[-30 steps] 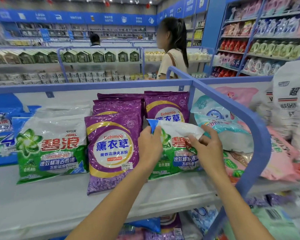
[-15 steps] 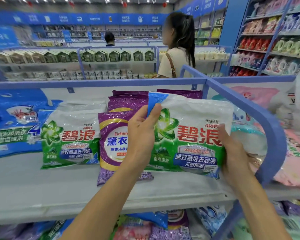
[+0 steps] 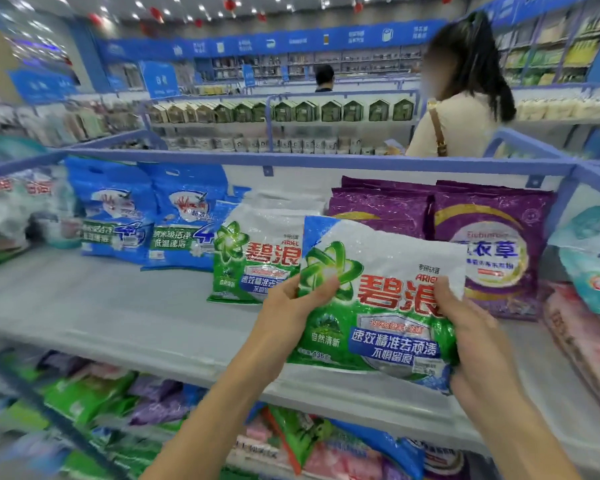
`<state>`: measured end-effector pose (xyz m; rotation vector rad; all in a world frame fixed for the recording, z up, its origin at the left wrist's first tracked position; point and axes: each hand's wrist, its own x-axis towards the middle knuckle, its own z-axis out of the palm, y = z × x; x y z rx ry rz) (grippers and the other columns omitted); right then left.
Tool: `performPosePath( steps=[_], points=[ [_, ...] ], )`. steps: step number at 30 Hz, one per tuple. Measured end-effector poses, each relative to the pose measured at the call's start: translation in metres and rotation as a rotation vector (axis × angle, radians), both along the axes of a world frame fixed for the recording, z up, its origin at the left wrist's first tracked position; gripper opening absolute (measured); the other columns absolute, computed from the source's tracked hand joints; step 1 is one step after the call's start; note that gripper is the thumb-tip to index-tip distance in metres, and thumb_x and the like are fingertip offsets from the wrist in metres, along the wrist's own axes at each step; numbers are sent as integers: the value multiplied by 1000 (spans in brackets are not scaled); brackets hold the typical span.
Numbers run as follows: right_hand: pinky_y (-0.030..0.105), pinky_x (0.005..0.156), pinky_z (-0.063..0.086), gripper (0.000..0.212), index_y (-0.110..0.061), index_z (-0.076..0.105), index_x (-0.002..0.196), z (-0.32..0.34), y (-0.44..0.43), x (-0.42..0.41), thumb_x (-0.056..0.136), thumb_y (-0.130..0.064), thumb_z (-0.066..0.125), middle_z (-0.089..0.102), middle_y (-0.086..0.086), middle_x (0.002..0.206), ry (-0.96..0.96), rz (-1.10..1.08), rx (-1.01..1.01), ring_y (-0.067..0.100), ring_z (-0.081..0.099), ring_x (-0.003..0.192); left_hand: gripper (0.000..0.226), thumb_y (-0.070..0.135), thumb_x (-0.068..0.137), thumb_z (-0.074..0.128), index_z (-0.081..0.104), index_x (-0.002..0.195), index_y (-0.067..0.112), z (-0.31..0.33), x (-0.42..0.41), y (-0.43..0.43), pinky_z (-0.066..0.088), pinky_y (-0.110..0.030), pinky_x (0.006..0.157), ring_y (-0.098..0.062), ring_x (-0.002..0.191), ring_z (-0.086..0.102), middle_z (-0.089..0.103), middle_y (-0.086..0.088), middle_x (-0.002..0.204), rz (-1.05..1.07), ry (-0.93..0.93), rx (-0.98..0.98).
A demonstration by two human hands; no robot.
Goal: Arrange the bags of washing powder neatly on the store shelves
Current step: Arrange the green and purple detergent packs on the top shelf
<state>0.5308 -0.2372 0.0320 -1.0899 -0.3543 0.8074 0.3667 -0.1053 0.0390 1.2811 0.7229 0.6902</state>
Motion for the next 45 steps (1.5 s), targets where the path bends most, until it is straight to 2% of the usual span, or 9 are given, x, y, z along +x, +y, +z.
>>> performPosePath(
  steps=[5, 11, 16, 21, 24, 27, 32, 39, 45],
  points=[
    [45, 73, 63, 17, -14, 73, 107, 3, 50, -52, 97, -26, 66, 80, 11, 98, -90, 84, -7, 31, 78, 83, 81, 57, 68, 88, 62, 134, 16, -13, -55, 46, 50, -55, 104, -33, 110, 71, 76, -7, 117, 175, -16, -45],
    [52, 89, 60, 16, -9, 72, 106, 9, 142, -100, 100, -21, 64, 80, 10, 97, -142, 59, -74, 31, 78, 89, 25, 27, 87, 76, 74, 109, 14, -7, -103, 117, 57, -54, 91, -36, 95, 75, 78, -12, 104, 253, -97, -117],
    [49, 84, 62, 10, -12, 67, 108, 4, 189, -95, 99, -9, 63, 78, 10, 101, -256, -83, -165, 27, 77, 90, 77, 26, 87, 79, 41, 153, 21, -4, -96, 160, 46, -52, 109, -25, 122, 61, 58, 4, 135, 273, -54, -49],
    [26, 68, 59, 23, -11, 64, 123, -4, 184, -98, 100, -12, 63, 78, 3, 104, -301, -104, -170, 13, 77, 86, 32, 27, 95, 70, 55, 123, 23, -6, -96, 177, 54, -15, 52, -2, 68, 74, 74, 0, 106, 185, 7, -2],
    [13, 66, 55, 36, -18, 59, 126, -7, 154, -106, 93, -19, 73, 73, -6, 111, -444, -169, -264, 0, 72, 88, 17, 28, 93, 71, 58, 104, 28, -4, -109, 172, 49, -9, 48, 0, 67, 72, 73, 4, 97, 125, 79, 118],
    [21, 77, 55, 63, -26, 51, 131, -24, 128, -123, 79, -27, 87, 65, -14, 115, -649, -110, -505, 2, 65, 98, 58, 26, 73, 90, 47, 111, 35, -14, -129, 174, 49, -8, 56, 3, 82, 67, 63, 20, 99, -32, 276, 265],
    [26, 81, 48, 81, -34, 38, 122, -41, 143, -140, 64, -44, 93, 51, -15, 113, -1071, -83, -716, 8, 55, 104, 96, 22, 50, 101, 40, 123, 34, -38, -124, 167, 50, -31, 94, -10, 110, 59, 54, 7, 124, -30, 540, 491],
    [27, 69, 42, 78, -27, 42, 117, -44, 156, -131, 62, -43, 95, 54, -9, 109, -1135, -129, -698, 12, 55, 97, 84, 15, 60, 97, 42, 121, 33, -46, -116, 171, 43, -10, 72, 0, 102, 60, 63, 19, 112, 44, 467, 508],
    [30, 75, 42, 70, -23, 45, 123, -47, 150, -131, 72, -35, 91, 51, -6, 110, -1166, -115, -654, 14, 52, 98, 52, 27, 74, 89, 54, 111, 35, -59, -125, 149, 51, -14, 79, 1, 97, 67, 68, 23, 100, 146, 512, 581]
  ],
)
